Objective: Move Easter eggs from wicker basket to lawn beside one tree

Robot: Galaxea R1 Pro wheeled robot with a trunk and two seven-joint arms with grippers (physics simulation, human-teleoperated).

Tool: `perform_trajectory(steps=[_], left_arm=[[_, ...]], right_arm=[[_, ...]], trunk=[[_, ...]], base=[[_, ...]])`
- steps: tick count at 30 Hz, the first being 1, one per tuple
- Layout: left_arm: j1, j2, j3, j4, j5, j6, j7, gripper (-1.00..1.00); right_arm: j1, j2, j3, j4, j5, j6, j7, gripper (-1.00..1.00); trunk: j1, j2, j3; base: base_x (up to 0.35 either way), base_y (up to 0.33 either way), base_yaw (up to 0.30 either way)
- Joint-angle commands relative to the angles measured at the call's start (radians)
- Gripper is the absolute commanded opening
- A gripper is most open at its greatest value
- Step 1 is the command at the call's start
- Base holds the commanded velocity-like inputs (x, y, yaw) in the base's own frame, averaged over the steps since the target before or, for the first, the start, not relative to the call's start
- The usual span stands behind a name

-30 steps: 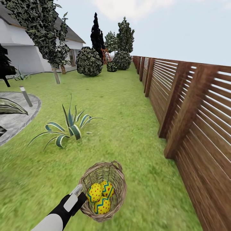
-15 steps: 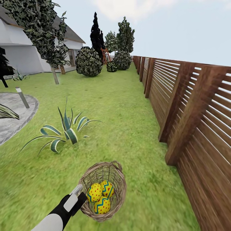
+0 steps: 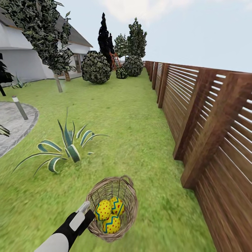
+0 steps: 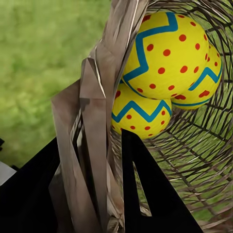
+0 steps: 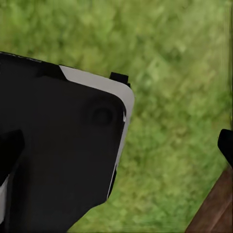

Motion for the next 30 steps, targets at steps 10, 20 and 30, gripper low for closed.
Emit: perform_trajectory(steps=[10,20,30], left_arm=[[0.000,-0.001,0.001,-0.004,0.014,0.002,0.006,-1.00],[0.000,-0.001,0.001,-0.004,0.014,0.002,0.006,-1.00],[0.000,-0.001,0.001,-0.004,0.014,0.003,0.006,-1.00]], right_arm=[[-0.002,0.002,-0.008,0.003,0.013,-0.007,0.001,1.00],[-0.002,0.004,-0.008,0.003,0.017,-0.007,0.001,1.00],[-0.002,0.003,-0.008,0.004,0.010,-0.046,0.002,1.00]], trunk=[[0.001,-0.002,-0.002],[0.001,-0.002,-0.007],[0.001,-0.002,-0.008]], base=[[0.328,-0.107,0.000],[0.328,-0.107,0.076],[0.328,-0.106,0.212]])
